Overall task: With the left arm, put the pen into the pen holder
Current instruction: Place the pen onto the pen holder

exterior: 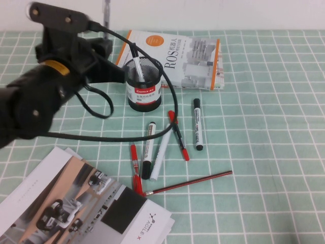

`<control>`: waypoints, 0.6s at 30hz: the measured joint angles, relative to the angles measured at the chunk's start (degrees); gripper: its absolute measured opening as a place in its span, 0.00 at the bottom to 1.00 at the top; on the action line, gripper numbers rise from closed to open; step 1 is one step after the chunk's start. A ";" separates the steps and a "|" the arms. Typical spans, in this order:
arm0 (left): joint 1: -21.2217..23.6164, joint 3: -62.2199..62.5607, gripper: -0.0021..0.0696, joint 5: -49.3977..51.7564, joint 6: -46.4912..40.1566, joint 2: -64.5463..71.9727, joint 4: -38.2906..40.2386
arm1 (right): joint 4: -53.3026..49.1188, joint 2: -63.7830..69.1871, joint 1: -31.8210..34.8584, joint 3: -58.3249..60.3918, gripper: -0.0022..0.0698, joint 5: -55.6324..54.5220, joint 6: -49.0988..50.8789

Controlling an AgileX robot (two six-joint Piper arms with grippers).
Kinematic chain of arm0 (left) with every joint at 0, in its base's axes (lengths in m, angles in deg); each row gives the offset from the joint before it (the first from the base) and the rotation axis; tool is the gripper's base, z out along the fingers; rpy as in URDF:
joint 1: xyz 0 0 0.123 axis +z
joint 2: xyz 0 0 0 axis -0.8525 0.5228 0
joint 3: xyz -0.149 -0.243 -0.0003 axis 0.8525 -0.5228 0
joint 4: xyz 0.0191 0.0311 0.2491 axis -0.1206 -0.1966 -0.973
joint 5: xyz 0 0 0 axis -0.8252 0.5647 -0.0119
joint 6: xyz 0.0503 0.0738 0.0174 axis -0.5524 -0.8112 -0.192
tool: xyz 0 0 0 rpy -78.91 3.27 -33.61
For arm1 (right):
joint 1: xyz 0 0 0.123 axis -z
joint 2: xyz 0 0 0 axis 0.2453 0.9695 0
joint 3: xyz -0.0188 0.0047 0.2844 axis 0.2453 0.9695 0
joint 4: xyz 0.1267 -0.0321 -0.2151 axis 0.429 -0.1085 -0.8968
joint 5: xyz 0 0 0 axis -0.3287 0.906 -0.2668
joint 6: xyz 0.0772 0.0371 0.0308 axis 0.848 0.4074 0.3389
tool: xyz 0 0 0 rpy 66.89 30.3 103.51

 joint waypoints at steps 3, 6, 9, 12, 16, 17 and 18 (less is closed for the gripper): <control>-0.20 0.00 0.10 -2.89 8.51 2.81 -6.42 | 0.00 0.00 0.00 0.00 0.00 0.00 0.00; -0.20 -0.09 0.10 -7.11 16.66 5.91 -12.14 | 0.00 0.00 0.00 0.00 0.00 0.00 0.00; -0.20 -1.01 0.10 -15.68 21.83 9.03 -17.02 | 0.00 0.00 0.00 0.00 0.00 0.00 0.00; -0.20 -1.33 0.10 -24.48 24.66 12.20 -19.65 | 0.00 0.00 0.00 0.00 0.00 0.00 0.00; -0.20 0.24 0.10 -27.90 25.93 16.33 -20.85 | 0.00 0.00 0.00 0.00 0.00 0.00 0.00; -0.20 1.07 0.10 -28.23 26.06 17.44 -20.97 | 0.00 0.00 0.00 0.00 0.00 0.00 0.00; -0.20 1.99 0.10 -28.24 26.23 18.48 -21.10 | 0.00 0.00 0.00 0.00 0.00 0.00 0.00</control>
